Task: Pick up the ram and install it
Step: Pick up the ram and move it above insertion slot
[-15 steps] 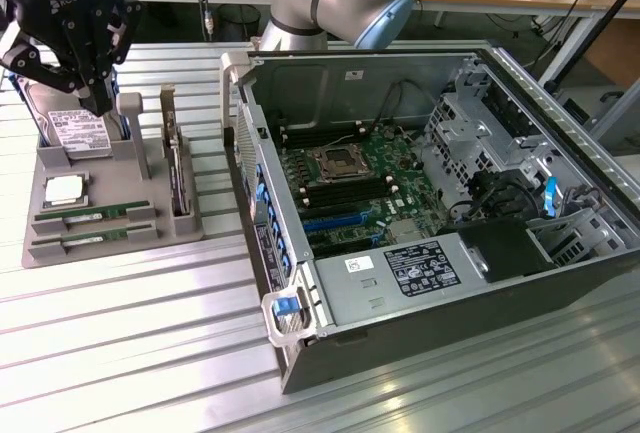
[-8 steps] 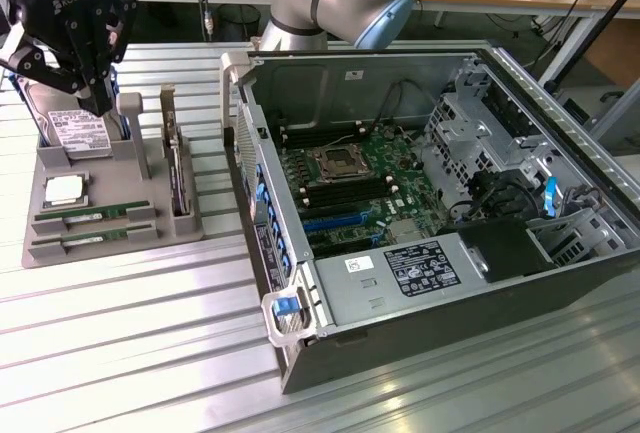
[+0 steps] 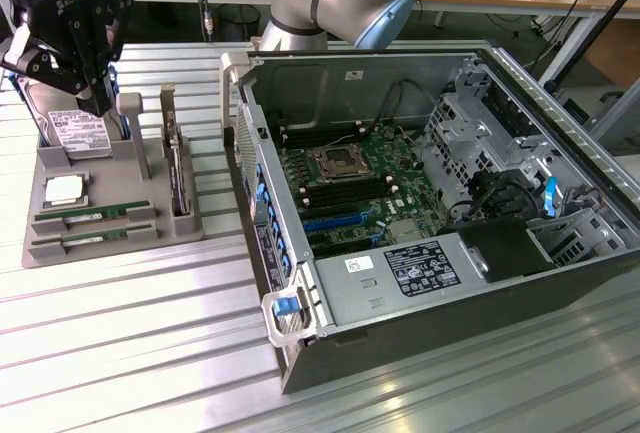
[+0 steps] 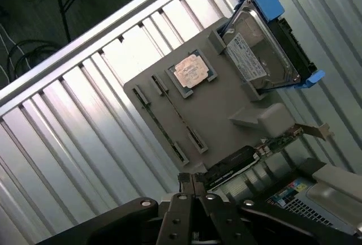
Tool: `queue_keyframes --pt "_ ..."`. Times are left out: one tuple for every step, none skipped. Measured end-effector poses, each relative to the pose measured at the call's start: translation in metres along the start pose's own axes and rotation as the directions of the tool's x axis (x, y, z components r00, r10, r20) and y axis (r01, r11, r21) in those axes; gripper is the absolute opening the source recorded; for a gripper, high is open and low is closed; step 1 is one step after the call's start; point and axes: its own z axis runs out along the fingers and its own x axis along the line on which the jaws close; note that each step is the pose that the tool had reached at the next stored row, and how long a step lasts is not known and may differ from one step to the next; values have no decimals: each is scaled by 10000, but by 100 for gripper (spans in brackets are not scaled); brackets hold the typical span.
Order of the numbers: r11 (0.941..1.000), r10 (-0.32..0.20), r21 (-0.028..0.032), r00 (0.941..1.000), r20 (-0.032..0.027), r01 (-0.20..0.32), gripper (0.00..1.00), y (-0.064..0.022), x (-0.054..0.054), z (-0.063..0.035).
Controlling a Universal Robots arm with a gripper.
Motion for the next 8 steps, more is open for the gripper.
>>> queue_keyframes --pt "10000 -85 -3 10000 -4 85 11 0 0 0" --pt "9996 -281 -8 9996 -12 281 11 -1 0 0" --pt "9992 -401 -11 9992 -18 401 11 0 0 0" --pt "9987 -507 -15 9987 -22 507 11 0 0 0" --pt "9978 -660 -19 9978 -29 660 11 0 0 0" --pt "9971 -767 -22 9970 -33 767 11 0 0 0" --pt "9959 -902 -27 9959 -39 902 11 0 0 0" --pt "9937 -1122 -33 9937 -48 1122 11 0 0 0"
